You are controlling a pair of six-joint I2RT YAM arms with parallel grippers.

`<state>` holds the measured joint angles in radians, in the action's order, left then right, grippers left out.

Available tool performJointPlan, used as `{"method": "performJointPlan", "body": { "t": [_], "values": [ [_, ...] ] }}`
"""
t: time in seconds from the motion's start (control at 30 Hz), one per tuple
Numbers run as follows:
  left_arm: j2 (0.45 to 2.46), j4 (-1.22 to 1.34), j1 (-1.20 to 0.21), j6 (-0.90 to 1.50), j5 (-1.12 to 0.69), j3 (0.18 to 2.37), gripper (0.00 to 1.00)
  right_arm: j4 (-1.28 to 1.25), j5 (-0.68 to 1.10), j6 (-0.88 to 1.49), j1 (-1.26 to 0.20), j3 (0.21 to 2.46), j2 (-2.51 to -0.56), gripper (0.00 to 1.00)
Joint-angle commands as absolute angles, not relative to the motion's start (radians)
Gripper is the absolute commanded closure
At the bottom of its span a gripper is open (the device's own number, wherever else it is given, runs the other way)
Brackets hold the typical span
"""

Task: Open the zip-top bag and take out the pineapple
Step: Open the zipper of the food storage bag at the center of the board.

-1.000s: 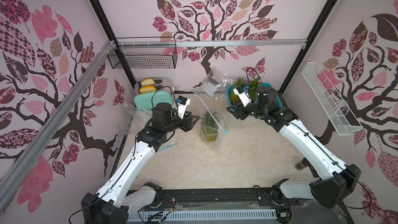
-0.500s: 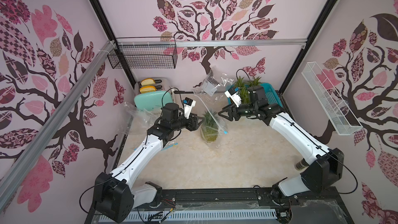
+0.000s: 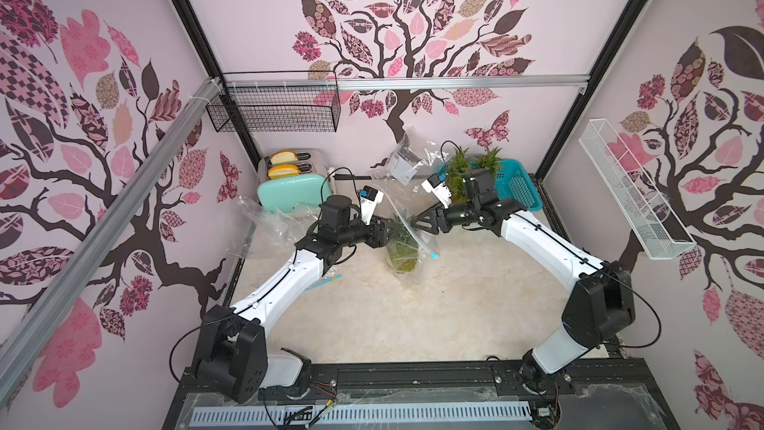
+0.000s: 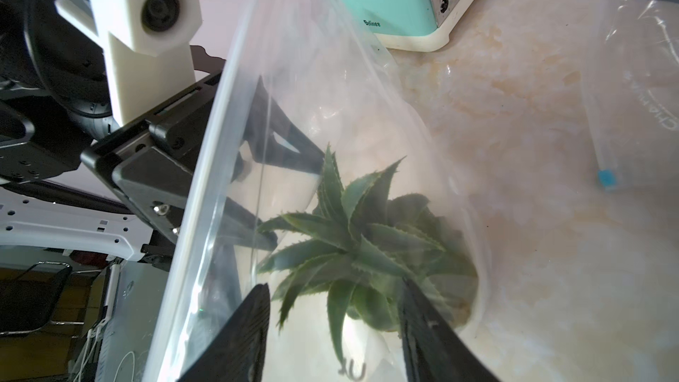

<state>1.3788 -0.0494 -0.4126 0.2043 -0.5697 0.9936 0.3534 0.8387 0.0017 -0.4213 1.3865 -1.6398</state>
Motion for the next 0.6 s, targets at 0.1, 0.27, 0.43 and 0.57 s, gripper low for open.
{"method": "performJointPlan", "body": {
  "t": [0.1, 0.27, 0.43, 0.57],
  "values": [
    [1.427, 0.013, -0.425, 0.231, -0.616, 1.036, 0.5, 0.31, 0.903, 0.02, -0.448, 1.396, -1.687, 0.48],
    [1.447, 0.012, -0.426, 0.227, -0.627, 1.045, 0.84, 0.204, 0.944, 0.082, -0.454, 1.344, -1.683, 0.7],
    [1.431, -0.028, -0.428, 0.199, -0.616, 1.055, 1.0, 0.09, 0.905, 0.155, -0.454, 1.274, -1.626, 0.98],
    [1.39, -0.121, -0.427, 0.138, -0.568, 1.066, 1.0, 0.047, 0.841, 0.203, -0.448, 1.231, -1.566, 1.0]
  ]
}}
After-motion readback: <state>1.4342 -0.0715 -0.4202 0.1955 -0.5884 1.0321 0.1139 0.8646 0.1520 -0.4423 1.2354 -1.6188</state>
